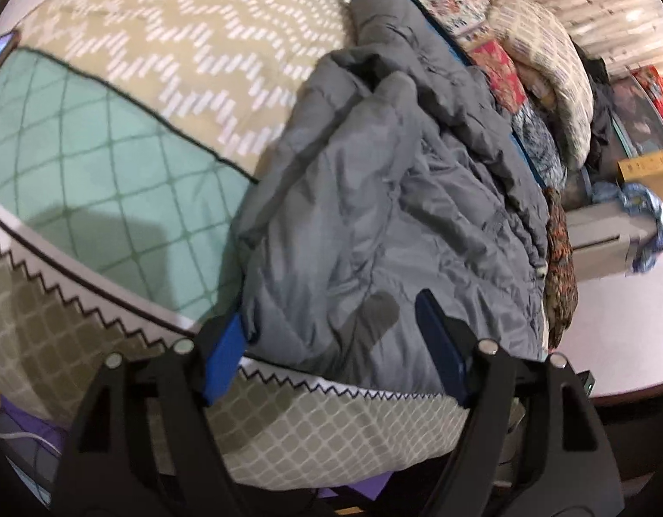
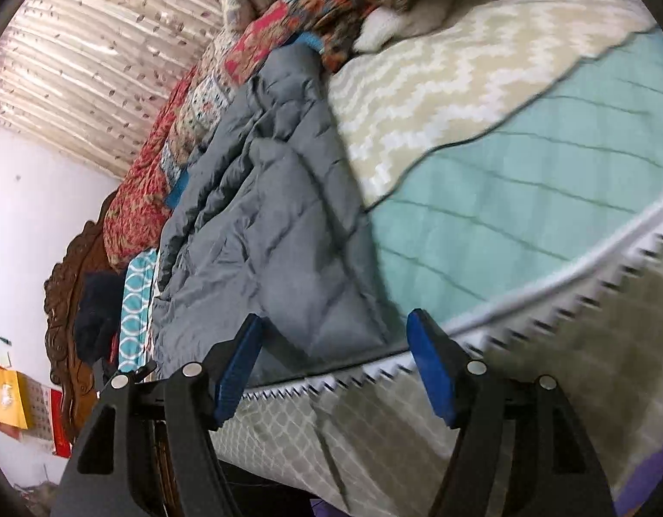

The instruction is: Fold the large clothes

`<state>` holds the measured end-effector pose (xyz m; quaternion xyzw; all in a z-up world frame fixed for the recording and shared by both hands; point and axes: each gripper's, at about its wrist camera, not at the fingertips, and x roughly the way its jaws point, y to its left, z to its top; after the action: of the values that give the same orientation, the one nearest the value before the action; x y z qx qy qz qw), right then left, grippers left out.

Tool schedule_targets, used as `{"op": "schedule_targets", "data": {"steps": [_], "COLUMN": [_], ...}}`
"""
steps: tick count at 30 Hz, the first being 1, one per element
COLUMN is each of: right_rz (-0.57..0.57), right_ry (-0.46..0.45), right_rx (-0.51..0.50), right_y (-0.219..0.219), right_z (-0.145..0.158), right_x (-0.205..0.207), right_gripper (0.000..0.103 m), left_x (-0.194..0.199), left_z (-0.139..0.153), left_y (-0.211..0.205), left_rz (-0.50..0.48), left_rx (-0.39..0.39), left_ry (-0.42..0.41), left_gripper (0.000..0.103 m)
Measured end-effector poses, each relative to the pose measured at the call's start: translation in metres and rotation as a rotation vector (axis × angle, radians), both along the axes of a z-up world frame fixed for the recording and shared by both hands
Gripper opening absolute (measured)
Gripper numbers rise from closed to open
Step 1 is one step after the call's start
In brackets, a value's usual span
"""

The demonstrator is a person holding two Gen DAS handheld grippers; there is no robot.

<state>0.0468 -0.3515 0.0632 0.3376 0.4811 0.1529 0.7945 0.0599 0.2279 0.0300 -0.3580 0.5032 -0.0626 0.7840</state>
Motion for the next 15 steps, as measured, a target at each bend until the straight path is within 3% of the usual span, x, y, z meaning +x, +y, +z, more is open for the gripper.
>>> {"op": "schedule_targets", "data": {"steps": [1,3,4,7,11,15], "right_rz": [0.017,0.047,0.056,0.074,0.091,0.117], "right_ry": [-0.001,-0.001,-0.002,-0.036,-0.062,-0.025], "right_rx": [0.009,-0.033,-0.067,-0.085,-0.08,-0.052], "right_y": [0.005,0.02,0.024,0.03,0.027,0.026], "right_z": [0.001,0.007,0.011,0.029,0.053,0.051], "right_x": [0.003,0.009,0.011,0.003,-0.031,-0.073], "right_gripper": [0.06,0.081,0.095,0.105,0.106,0.106], "left_x": [0.0,-0.004,-0.006,-0.023,-0.055,-0.086], "left_z": [0.001,0.002,0.003,0.021,0.043,0.037], "left_y": [0.0,0.004,0.007,0.013,0.015,0.018], "left_rz": [0.011,0.027,0.029,0.021,-0.012,-0.006], "left_rx": [0.014,0.035,0.016,-0.005,0.014,0.012], "left_ry": [0.009,0.045,0.044,0.0,-0.044,-0.028], "left_gripper": [0.037,0.018,0.014,0.01,0.009,0.009]}}
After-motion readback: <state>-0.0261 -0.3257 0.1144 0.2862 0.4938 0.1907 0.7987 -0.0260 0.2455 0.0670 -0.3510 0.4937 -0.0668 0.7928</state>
